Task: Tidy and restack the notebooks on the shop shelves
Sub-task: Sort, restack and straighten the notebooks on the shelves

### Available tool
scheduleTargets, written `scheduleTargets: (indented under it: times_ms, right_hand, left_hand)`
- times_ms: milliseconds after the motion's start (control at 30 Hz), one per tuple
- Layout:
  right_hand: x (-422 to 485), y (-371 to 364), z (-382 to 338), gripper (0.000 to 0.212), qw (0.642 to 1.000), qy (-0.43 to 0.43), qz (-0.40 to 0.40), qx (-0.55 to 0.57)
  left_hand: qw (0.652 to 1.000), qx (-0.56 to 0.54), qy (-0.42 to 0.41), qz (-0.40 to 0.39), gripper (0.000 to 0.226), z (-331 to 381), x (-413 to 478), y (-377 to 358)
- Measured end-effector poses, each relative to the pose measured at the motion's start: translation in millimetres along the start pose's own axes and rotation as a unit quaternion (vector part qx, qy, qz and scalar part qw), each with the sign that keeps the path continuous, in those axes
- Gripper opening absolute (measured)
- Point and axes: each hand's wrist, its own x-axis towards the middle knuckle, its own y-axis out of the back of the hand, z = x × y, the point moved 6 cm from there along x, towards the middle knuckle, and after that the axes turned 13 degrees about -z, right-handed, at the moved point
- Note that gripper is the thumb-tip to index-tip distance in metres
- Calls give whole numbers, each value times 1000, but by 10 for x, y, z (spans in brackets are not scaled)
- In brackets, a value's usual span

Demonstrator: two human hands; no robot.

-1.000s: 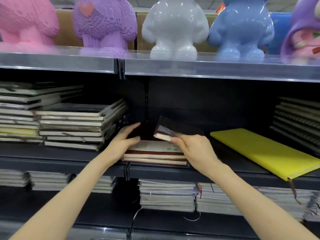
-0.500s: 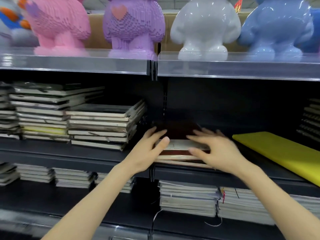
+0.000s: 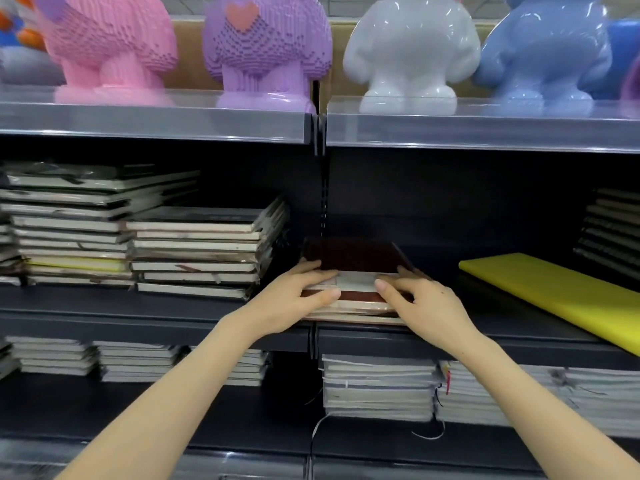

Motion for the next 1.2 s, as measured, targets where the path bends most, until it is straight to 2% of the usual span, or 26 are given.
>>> scheduleTargets:
  times_ms: [133, 200, 300, 367, 400, 467, 567, 700, 800, 867, 1000, 1067, 1200]
  right_hand:
    - [-33, 44, -98, 49, 997, -35, 4, -65]
    - [-97, 111, -287, 50, 993, -14, 65, -96]
    - [-134, 146, -793, 49, 985, 84, 147, -40]
    - [-6, 71, -1154, 50, 979, 131, 154, -15]
    - [97, 15, -1323, 51, 978, 147, 144, -12]
    - [329, -94, -1639, 55, 979, 171, 110, -8]
    - [688, -218, -1974, 65, 984, 170, 37, -27]
    - [997, -324, -2018, 67, 987, 153, -49, -21]
    - [1002, -312, -1991, 61, 984, 171, -50, 16]
    - [973, -293, -2016, 57, 983, 181, -33, 2]
    - [892, -284, -2107, 49, 977, 206, 24, -56]
    - [815, -259, -2124, 45, 973, 220, 48, -56]
    - [516, -195, -2104, 35, 951, 278, 126, -47]
  left_hand:
    - [999, 35, 1, -6, 61, 83, -60, 51]
    - [997, 69, -32, 33, 54, 178, -202, 150]
    - [974, 125, -106, 154, 42, 288, -628, 450]
    - [927, 220, -125, 277, 38, 215, -930, 717]
    - [903, 259, -108, 325, 37, 114, -1039, 855]
    - [878, 303, -26, 370, 39, -180, -1164, 1134]
    - [875, 322, 99, 349, 54, -663, -1204, 1488]
    - [903, 245, 165, 311, 79, -964, -1244, 1692]
    - [913, 204, 147, 321, 73, -986, -1310, 1704]
    - [915, 190, 128, 333, 60, -970, -1342, 1676]
    - [920, 87, 129, 361, 61, -963, -1410, 1654]
    - [922, 24, 123, 366, 58, -913, -1457, 1652]
    - [911, -32, 89, 400, 43, -716, -1693, 1589]
